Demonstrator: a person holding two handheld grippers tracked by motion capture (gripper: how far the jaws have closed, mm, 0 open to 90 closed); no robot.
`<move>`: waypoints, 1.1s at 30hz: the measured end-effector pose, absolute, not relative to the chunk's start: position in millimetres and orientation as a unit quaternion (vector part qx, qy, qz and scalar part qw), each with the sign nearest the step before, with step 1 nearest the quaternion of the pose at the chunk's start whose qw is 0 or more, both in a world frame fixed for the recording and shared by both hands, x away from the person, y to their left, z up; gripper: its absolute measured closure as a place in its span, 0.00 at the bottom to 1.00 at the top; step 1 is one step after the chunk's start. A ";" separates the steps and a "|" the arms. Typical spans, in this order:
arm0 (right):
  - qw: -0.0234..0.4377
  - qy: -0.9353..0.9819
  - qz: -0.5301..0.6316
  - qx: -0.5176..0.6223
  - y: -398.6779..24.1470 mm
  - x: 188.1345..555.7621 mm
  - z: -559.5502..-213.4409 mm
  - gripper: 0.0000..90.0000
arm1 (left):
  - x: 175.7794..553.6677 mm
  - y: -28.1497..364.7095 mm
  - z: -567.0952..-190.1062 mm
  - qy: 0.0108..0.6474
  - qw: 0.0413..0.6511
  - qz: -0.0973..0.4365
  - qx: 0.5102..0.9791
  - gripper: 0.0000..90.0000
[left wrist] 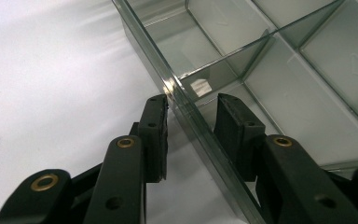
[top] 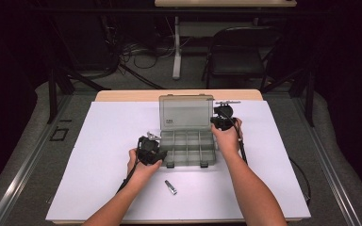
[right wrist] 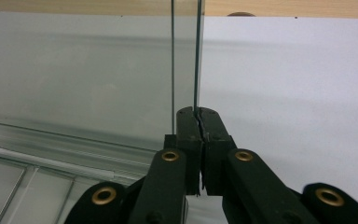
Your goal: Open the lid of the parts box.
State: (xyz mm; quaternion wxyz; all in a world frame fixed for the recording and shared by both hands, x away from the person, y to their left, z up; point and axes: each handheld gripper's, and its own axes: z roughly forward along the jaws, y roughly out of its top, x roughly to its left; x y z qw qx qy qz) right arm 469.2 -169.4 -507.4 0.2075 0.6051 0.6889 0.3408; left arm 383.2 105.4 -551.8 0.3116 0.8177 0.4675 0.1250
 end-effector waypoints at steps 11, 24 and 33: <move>0.201 0.685 0.342 0.610 -169.9 473.5 -510.8 0.99 | 383.0 105.1 -552.0 0.469 0.313 0.126 0.816 0.71; 0.194 0.678 0.341 0.622 -169.8 480.8 -520.4 0.99 | 382.9 105.0 -552.2 0.470 0.313 0.127 0.816 0.71; 0.192 0.681 0.326 0.626 -167.5 485.0 -532.1 0.99 | 382.7 104.9 -552.3 0.470 0.313 0.128 0.815 0.71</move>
